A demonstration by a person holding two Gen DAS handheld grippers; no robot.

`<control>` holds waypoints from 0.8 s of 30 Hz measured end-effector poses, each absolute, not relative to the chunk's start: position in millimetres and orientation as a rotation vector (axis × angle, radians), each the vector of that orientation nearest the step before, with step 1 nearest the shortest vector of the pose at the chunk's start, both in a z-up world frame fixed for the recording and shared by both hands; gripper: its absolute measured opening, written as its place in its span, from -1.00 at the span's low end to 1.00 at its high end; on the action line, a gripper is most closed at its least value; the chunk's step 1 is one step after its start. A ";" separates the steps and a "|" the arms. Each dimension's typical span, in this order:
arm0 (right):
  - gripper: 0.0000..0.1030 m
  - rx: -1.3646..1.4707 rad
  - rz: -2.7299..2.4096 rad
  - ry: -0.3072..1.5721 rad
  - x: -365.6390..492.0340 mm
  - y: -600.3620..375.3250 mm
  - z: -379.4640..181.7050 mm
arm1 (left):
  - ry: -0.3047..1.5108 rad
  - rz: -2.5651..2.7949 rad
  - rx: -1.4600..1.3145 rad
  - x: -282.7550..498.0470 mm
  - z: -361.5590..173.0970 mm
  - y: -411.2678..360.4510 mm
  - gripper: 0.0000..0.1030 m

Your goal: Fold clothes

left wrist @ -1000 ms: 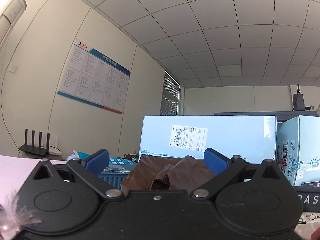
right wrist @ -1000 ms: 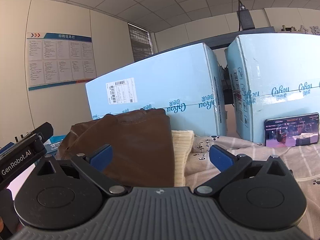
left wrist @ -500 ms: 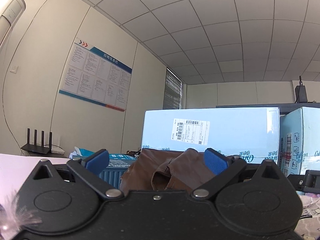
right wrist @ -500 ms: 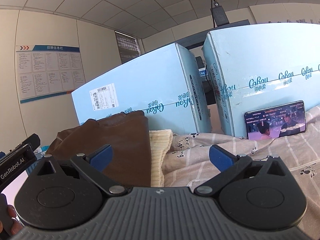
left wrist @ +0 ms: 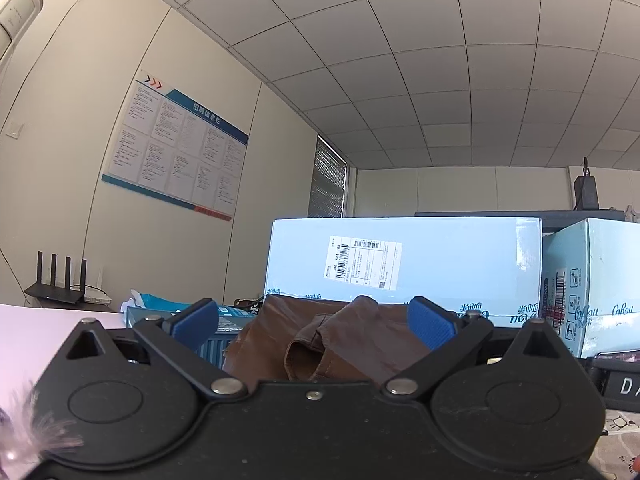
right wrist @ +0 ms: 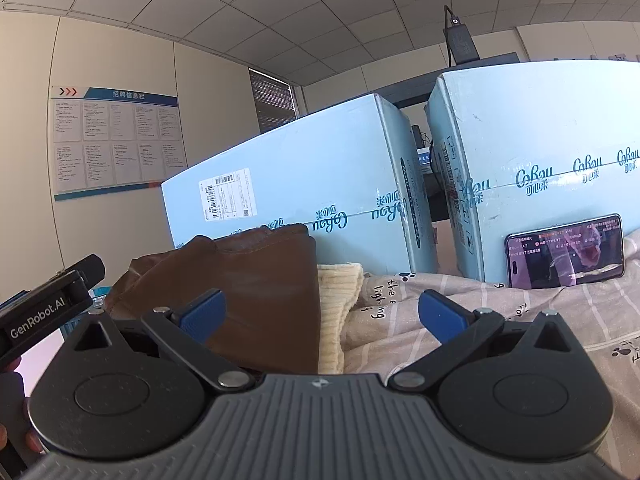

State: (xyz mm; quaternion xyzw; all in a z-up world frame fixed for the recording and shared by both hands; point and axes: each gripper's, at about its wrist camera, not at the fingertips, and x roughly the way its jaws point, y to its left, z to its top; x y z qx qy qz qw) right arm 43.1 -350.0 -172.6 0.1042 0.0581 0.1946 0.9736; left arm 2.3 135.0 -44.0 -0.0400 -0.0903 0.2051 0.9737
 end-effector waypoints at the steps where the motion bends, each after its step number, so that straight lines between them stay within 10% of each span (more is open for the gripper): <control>1: 1.00 0.209 0.393 0.116 42.8 -349.8 -172.4 | -0.182 0.413 -0.078 2.7 -43.9 134.4 1.00; 24: 1.00 0.208 0.404 0.119 42.9 -348.6 -173.5 | -0.164 0.400 -0.077 6.3 -43.2 135.0 1.00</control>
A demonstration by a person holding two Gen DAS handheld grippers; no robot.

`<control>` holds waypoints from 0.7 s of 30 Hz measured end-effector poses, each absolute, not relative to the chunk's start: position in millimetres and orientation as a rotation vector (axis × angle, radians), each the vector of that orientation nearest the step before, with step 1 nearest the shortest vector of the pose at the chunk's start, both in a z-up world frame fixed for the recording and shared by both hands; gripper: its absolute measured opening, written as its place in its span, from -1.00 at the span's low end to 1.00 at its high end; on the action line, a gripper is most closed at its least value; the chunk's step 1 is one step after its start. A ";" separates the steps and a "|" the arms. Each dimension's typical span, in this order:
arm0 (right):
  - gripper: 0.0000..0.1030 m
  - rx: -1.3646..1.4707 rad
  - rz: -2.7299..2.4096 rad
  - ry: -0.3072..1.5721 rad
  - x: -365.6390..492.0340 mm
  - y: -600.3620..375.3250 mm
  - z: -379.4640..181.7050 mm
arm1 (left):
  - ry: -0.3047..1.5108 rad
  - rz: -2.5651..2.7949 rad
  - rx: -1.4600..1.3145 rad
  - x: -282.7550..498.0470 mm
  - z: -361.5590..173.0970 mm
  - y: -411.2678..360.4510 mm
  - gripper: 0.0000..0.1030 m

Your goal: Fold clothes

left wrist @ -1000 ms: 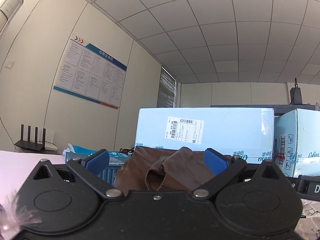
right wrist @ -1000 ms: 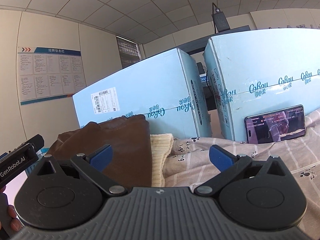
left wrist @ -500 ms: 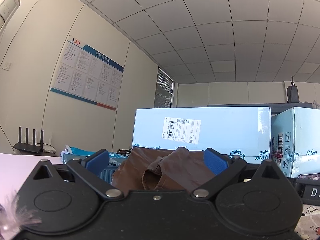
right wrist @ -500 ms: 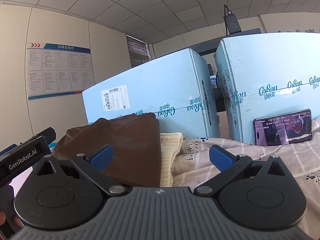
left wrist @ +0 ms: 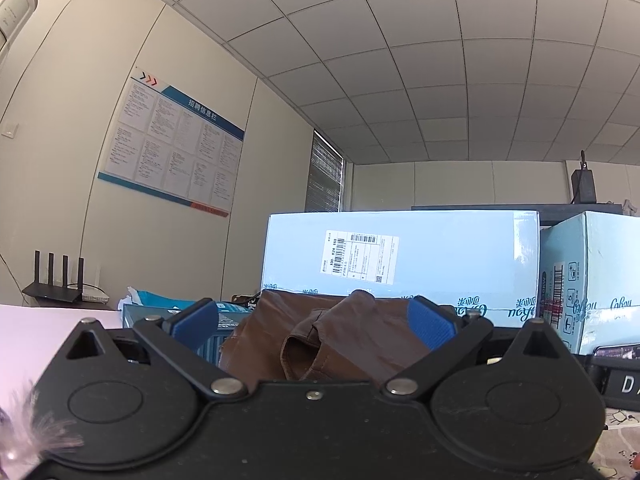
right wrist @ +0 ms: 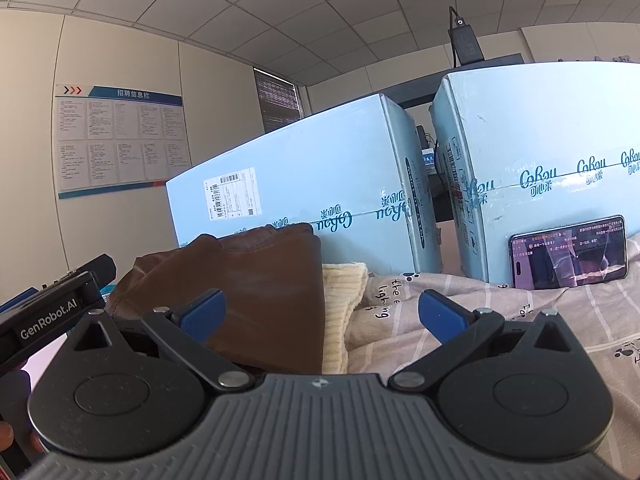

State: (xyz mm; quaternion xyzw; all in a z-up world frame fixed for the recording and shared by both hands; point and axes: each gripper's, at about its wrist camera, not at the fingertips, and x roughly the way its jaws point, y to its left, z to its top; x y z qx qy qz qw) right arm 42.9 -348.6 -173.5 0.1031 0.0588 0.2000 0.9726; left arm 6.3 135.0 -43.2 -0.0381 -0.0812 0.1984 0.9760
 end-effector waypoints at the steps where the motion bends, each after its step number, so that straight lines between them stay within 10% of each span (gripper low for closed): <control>1: 1.00 0.208 0.404 0.120 42.9 -348.5 -173.6 | -0.162 0.398 -0.077 6.6 -43.2 135.0 1.00; 21: 1.00 0.210 0.405 0.119 43.4 -349.2 -173.8 | -0.159 0.395 -0.076 7.3 -42.7 135.6 1.00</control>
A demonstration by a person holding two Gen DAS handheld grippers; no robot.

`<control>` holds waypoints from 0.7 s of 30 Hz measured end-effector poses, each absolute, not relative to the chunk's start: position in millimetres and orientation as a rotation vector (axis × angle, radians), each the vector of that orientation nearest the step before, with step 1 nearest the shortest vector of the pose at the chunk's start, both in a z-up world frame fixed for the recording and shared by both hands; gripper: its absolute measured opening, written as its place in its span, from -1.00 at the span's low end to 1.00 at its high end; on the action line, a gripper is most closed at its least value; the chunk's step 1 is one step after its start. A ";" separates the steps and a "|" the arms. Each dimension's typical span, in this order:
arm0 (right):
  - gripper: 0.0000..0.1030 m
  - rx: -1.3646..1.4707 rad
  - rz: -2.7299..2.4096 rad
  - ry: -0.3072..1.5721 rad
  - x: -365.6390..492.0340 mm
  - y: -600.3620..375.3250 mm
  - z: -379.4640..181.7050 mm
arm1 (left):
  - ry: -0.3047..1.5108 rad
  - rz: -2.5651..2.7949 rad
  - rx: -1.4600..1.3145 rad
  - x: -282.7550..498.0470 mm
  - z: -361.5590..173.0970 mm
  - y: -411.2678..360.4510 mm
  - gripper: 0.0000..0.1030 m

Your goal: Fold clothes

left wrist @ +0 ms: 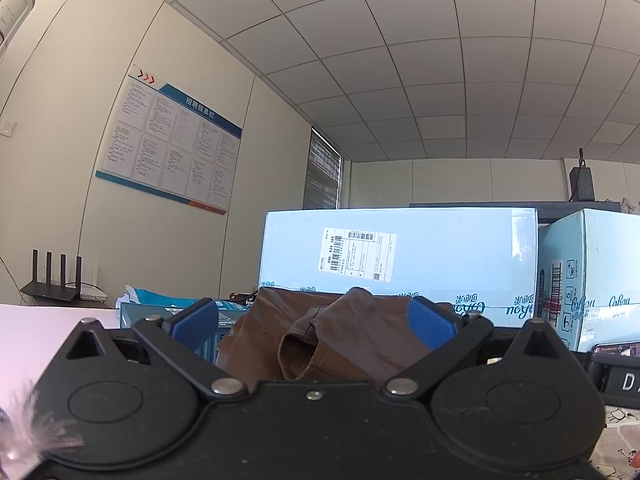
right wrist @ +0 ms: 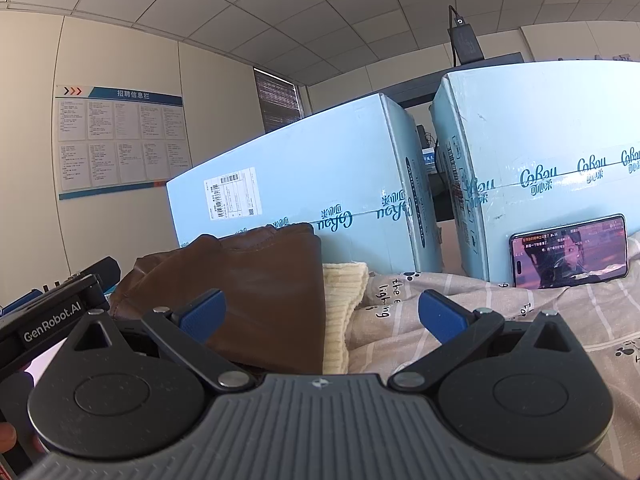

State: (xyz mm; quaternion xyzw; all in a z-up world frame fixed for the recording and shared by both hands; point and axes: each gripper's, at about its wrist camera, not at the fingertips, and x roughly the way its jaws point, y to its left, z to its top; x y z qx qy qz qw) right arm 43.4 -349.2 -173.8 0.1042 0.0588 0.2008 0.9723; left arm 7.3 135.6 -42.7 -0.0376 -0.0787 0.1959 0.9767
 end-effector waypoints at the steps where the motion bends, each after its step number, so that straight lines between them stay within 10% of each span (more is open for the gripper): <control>1: 1.00 0.210 0.406 0.118 43.3 -349.2 -173.7 | -0.159 0.395 -0.076 7.4 -42.7 135.7 1.00; 21: 1.00 0.208 0.405 0.118 42.5 -348.9 -173.5 | -0.157 0.395 -0.072 9.4 -43.0 135.6 1.00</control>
